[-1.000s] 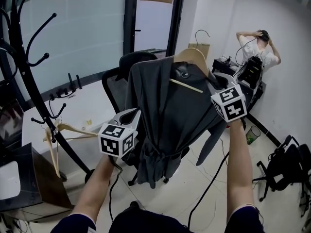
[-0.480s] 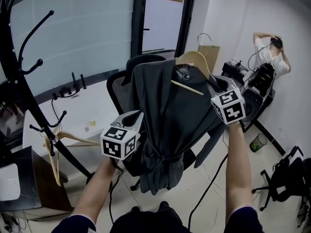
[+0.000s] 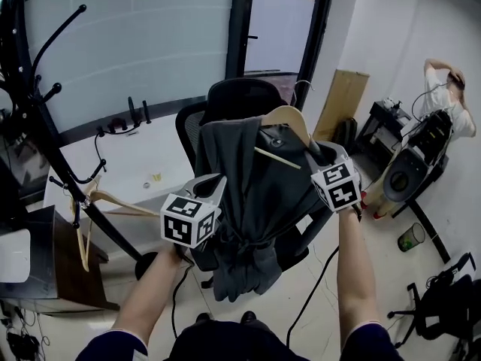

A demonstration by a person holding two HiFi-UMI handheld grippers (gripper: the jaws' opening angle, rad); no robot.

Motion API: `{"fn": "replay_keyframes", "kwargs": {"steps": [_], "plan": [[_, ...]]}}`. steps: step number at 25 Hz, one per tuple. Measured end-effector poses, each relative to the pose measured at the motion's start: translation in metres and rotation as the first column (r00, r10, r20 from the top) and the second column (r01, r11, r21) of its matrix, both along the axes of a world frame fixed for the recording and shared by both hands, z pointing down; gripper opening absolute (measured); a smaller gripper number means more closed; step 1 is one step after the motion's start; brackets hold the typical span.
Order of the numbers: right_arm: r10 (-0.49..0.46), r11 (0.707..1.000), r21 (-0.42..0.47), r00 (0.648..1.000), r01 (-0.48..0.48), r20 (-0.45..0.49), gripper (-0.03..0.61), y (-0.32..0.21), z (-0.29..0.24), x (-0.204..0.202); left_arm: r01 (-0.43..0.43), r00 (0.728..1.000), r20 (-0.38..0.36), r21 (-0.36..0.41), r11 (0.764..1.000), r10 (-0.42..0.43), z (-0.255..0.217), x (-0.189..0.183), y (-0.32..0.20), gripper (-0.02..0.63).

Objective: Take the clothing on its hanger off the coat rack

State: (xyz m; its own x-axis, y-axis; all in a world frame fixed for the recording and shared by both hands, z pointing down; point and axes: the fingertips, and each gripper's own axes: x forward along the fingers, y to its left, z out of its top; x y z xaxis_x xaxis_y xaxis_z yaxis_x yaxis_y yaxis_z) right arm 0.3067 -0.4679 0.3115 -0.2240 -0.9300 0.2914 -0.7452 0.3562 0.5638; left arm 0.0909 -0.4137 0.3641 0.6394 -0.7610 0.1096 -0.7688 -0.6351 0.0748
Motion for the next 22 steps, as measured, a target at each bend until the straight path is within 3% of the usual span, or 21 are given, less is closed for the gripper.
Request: {"fn": "replay_keyframes", "kwargs": {"steps": [11,22], "plan": [[-0.073,0.984,-0.157,0.995,0.084,0.072,0.095,-0.024,0.107,-0.020,0.098,0.995,0.040,-0.121,0.988,-0.094,0.058,-0.012,-0.002,0.012],[-0.129,0.938,-0.298,0.976,0.178,0.176,0.065,-0.029,0.197,-0.043,0.136,0.990,0.068,-0.247,0.959,-0.123,0.118,-0.010,0.006,0.012]]}}
